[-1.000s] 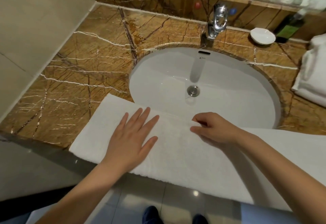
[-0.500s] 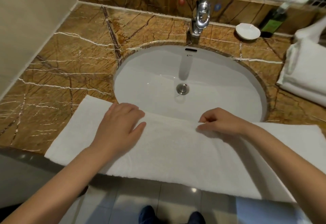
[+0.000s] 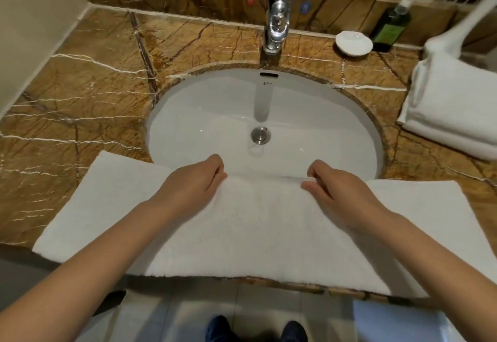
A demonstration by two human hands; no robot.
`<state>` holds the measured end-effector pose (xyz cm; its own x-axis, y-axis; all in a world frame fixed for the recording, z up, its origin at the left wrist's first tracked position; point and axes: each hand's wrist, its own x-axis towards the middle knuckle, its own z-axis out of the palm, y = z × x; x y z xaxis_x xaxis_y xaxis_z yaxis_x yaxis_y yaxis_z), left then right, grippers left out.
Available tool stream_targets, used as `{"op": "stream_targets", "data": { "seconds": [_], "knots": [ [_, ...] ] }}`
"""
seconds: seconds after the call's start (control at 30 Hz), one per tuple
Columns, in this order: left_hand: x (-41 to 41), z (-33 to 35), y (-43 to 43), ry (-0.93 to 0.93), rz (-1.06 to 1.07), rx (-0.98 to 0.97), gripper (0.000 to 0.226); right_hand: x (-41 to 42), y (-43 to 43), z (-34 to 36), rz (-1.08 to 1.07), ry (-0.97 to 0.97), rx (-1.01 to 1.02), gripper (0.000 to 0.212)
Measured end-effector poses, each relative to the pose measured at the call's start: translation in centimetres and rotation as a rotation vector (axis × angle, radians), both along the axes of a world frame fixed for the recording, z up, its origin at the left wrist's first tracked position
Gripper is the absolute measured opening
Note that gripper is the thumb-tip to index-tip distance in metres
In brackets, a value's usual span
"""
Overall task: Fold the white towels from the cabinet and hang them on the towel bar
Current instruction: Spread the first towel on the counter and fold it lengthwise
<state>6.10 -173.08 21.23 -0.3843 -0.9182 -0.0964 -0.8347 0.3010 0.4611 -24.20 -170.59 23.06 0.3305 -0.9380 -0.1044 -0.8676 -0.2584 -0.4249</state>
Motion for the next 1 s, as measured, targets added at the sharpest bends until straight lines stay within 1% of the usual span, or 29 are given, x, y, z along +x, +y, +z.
{"op": "stream_targets", "data": {
  "seconds": [0.07, 0.1, 0.13, 0.17, 0.27, 0.3, 0.33, 0.37, 0.43, 0.6, 0.7, 0.77, 0.8, 0.83, 0.9, 0.97, 1.0],
  "knots": [
    [-0.2, 0.0, 0.4, -0.072, 0.018, -0.111, 0.022, 0.2, -0.1, -0.5, -0.04, 0.123, -0.011, 0.028],
    [-0.3, 0.0, 0.5, -0.088, 0.022, -0.137, 0.022, 0.2, -0.3, -0.7, -0.043, 0.16, 0.008, 0.032],
    [-0.3, 0.1, 0.5, -0.084, 0.029, -0.145, 0.022, 0.2, -0.4, -0.8, -0.049, 0.149, 0.025, 0.035],
    [-0.2, 0.3, 0.5, -0.068, 0.037, -0.139, 0.022, 0.1, -0.6, -0.8, -0.062, 0.094, 0.037, 0.038],
    [0.5, 0.7, 0.6, -0.018, 0.038, -0.086, 0.024, -1.4, -0.7, -0.4, -0.103, -0.168, 0.125, 0.042],
    [0.8, 0.8, 0.6, -0.024, 0.023, -0.081, 0.023, -2.3, -0.7, -0.3, -0.106, -0.188, 0.163, 0.043],
    [1.0, 0.8, 0.6, -0.035, 0.007, -0.085, 0.022, -3.2, -0.6, -0.2, -0.092, -0.139, 0.18, 0.042],
    [1.2, 0.9, 0.6, -0.046, -0.002, -0.093, 0.022, -4.0, -0.5, -0.2, -0.064, -0.043, 0.167, 0.04],
    [1.4, 0.8, 0.7, -0.06, 0.005, -0.12, 0.023, -5.2, -0.2, -0.4, -0.016, 0.099, 0.083, 0.038],
    [0.9, 0.8, 1.0, -0.101, 0.055, -0.182, 0.024, -5.6, 0.7, -0.3, -0.056, 0.193, -0.15, 0.044],
    [0.1, 1.4, 1.1, -0.166, 0.034, -0.217, 0.015, -5.9, 0.7, -0.2, -0.044, 0.222, -0.18, 0.049],
    [-1.7, 2.1, 2.1, -0.152, 0.052, -0.253, 0.013, -6.1, 0.7, -0.4, -0.061, 0.189, -0.154, 0.046],
    [-3.1, 2.6, 3.0, -0.101, 0.027, -0.267, 0.015, -6.2, 0.6, -0.4, -0.067, 0.154, -0.129, 0.042],
    [-4.9, 3.0, 4.1, -0.038, -0.041, -0.277, 0.017, -6.3, 0.6, -0.4, -0.067, 0.109, -0.099, 0.036],
    [-9.1, 3.4, 6.4, 0.07, -0.299, -0.247, 0.022, -6.9, 0.4, -0.2, -0.056, 0.036, -0.039, 0.024],
    [-13.4, 3.2, 8.1, 0.111, -0.559, -0.198, 0.025, -7.4, 0.3, 0.2, -0.029, 0.0, -0.004, 0.015],
    [-15.4, 2.9, 8.6, 0.11, -0.649, -0.192, 0.027, -7.6, 0.3, 0.3, -0.016, -0.015, 0.001, 0.013]
  ]
}}
